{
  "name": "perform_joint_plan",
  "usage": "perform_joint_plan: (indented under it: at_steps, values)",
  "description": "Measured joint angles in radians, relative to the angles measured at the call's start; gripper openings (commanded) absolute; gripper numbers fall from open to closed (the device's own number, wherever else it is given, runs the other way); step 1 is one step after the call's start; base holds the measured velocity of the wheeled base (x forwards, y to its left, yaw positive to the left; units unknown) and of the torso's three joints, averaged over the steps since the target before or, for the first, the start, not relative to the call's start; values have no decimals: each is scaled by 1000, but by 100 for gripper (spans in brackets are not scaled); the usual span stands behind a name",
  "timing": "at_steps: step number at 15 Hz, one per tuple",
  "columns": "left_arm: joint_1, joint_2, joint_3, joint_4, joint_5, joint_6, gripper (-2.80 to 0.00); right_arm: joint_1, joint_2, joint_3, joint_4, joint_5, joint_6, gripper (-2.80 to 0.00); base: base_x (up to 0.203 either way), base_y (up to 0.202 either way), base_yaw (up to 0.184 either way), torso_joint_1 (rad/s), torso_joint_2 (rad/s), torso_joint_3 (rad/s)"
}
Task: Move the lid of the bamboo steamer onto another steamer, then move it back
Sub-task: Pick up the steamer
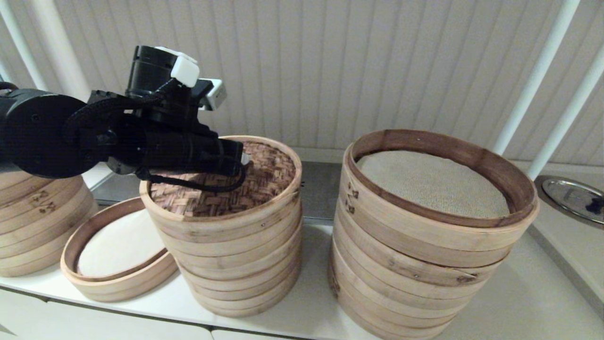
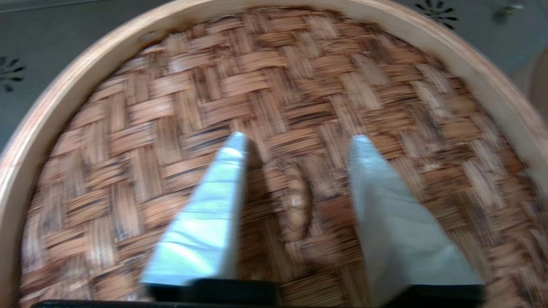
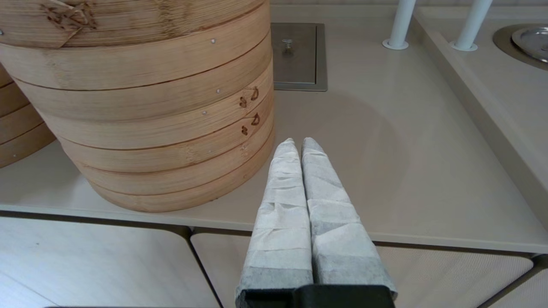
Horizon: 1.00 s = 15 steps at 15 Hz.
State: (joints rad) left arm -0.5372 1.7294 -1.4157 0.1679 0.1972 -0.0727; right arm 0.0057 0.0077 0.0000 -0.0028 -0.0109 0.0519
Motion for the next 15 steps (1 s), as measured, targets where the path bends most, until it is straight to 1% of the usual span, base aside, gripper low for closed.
perform_joint_plan:
  at_steps: [8,15]
  values:
    - [2,-22,35,-20,1,-3,-280,0,0,0,0,0,0,-280,0,0,0,0,0,0]
    - [1,-28,-19,-15,3,-17,-280,0,0,0,0,0,0,-280,0,0,0,0,0,0]
